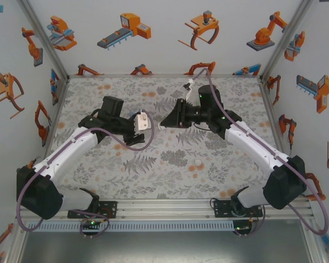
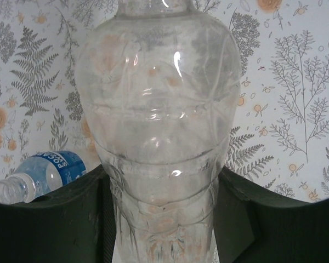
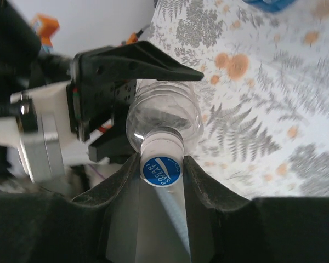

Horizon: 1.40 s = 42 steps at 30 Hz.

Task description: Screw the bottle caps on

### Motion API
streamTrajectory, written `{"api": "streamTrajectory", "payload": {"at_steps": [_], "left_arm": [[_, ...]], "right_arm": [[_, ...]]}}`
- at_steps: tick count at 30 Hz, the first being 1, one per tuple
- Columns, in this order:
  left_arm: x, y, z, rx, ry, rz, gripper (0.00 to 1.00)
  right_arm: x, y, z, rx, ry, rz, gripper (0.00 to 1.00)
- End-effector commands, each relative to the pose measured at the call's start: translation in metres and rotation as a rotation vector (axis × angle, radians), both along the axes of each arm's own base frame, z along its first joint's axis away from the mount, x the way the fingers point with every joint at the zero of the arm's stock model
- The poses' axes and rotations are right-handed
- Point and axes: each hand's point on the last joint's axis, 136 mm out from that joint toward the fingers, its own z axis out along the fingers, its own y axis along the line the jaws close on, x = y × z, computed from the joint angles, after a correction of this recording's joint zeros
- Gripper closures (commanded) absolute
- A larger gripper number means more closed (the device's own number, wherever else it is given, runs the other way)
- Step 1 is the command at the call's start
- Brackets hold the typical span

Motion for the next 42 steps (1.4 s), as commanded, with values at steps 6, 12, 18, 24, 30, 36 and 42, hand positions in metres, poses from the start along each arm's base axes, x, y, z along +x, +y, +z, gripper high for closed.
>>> {"api": "streamTrajectory", "payload": {"at_steps": [6, 12, 18, 24, 30, 36, 42], "left_arm": [[-0.006, -0.014, 0.027, -0.09, -0.048, -0.058, 1.0], [-0.008, -0.014, 0.028, -0.097, -0.047, -0.067, 1.0], [-0.01, -0.014, 0.027, -0.097, -0.041, -0.077, 1.0], [-0.016, -0.015, 0.028, -0.102, -0.033, -0.102, 1.0], [-0.025, -0.018, 0.031, -0.127, -0.012, -0.154, 1.0], [-0.028, -0.018, 0.03, -0.129, 0.005, -0.166, 1.0], [-0.025, -0.019, 0.028, -0.121, 0.016, -0.159, 1.0]], "right_arm": [[0.013, -0.01, -0.015, 0.009, 0.317, -0.233, 0.98], [0.015, -0.008, 0.026, -0.02, -0.009, -0.082, 0.64], [0.014, -0.017, 0.066, -0.021, -0.323, 0.069, 0.47], [-0.016, -0.014, 0.092, 0.04, -0.726, 0.329, 0.47], [-0.047, -0.016, 0.088, 0.049, -1.092, 0.519, 0.42], [-0.071, -0.014, 0.068, 0.071, -1.294, 0.662, 0.47], [-0.069, -0.008, 0.053, 0.014, -1.313, 0.656, 0.49]]}}
